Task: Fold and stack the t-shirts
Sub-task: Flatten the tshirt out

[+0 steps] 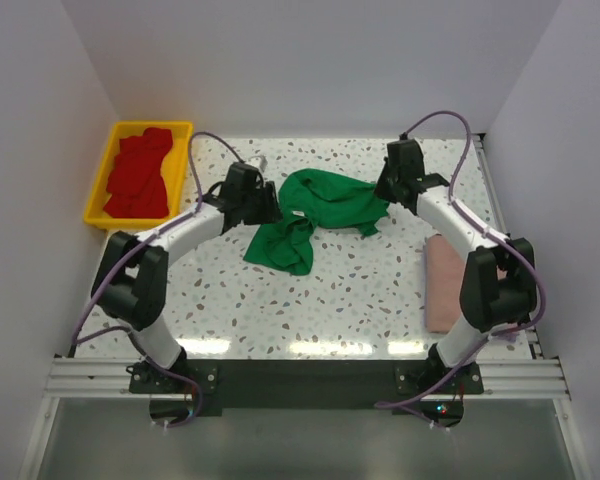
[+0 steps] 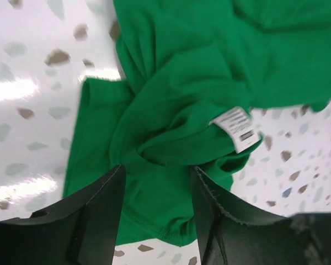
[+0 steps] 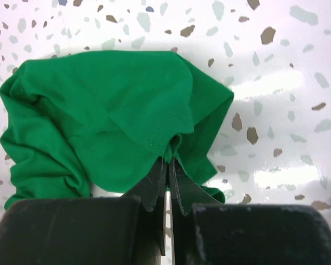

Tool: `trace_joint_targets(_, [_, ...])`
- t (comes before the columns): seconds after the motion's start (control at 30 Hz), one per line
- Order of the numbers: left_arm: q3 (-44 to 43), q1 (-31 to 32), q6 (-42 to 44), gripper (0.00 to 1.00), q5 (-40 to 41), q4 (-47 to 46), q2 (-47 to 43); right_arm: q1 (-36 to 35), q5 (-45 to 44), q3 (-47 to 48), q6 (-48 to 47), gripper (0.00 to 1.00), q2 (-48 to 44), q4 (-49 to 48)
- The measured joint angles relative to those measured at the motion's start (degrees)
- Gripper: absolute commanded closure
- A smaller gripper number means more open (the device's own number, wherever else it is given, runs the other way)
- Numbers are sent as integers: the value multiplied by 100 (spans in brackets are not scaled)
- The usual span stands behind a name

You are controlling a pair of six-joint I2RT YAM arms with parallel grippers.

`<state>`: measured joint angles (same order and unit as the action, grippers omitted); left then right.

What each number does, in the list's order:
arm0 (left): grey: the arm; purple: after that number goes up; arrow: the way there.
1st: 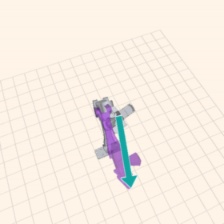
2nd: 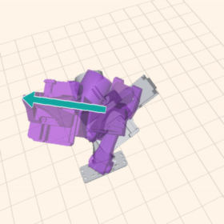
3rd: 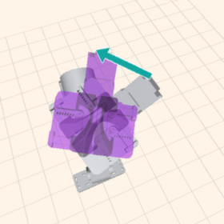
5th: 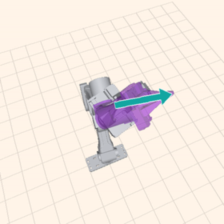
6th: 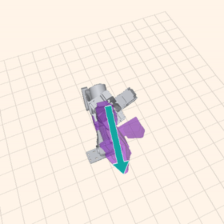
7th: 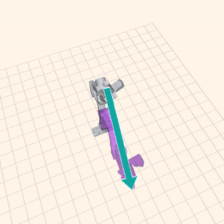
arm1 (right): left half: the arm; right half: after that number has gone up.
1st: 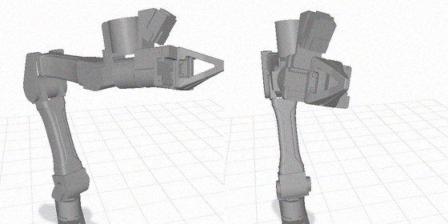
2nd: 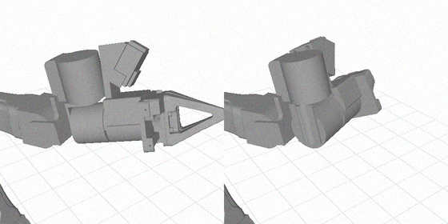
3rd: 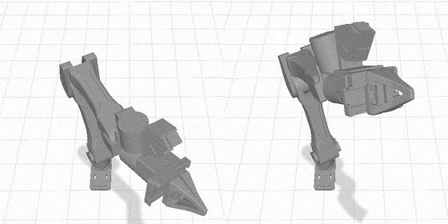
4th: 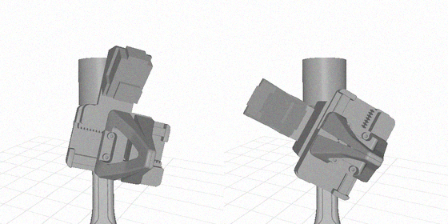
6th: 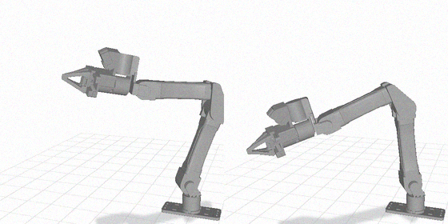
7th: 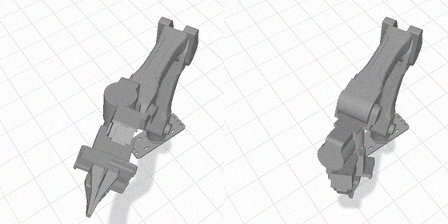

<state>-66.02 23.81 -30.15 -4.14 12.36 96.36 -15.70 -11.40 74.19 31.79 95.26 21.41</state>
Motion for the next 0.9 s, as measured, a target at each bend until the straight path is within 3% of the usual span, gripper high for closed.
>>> trace_joint_targets(0.13, [-9,348,264,44,-11,356,616,72,42,549,-125,100,503,94])
trace_joint_targets(0.33, [-42,435,450,44,160,616,767,310,136,1237,-247,98,1250,341])
trace_joint_targets(0.57, [-503,435,595,48,638,796,944,367,492,1196,-284,79,1244,372])
trace_joint_targets(0.83, [-651,435,717,60,793,946,1255,361,881,181,-245,54,476,240])
trace_joint_targets(0.9, [-651,435,719,67,785,975,1268,354,944,-39,-245,50,212,214])
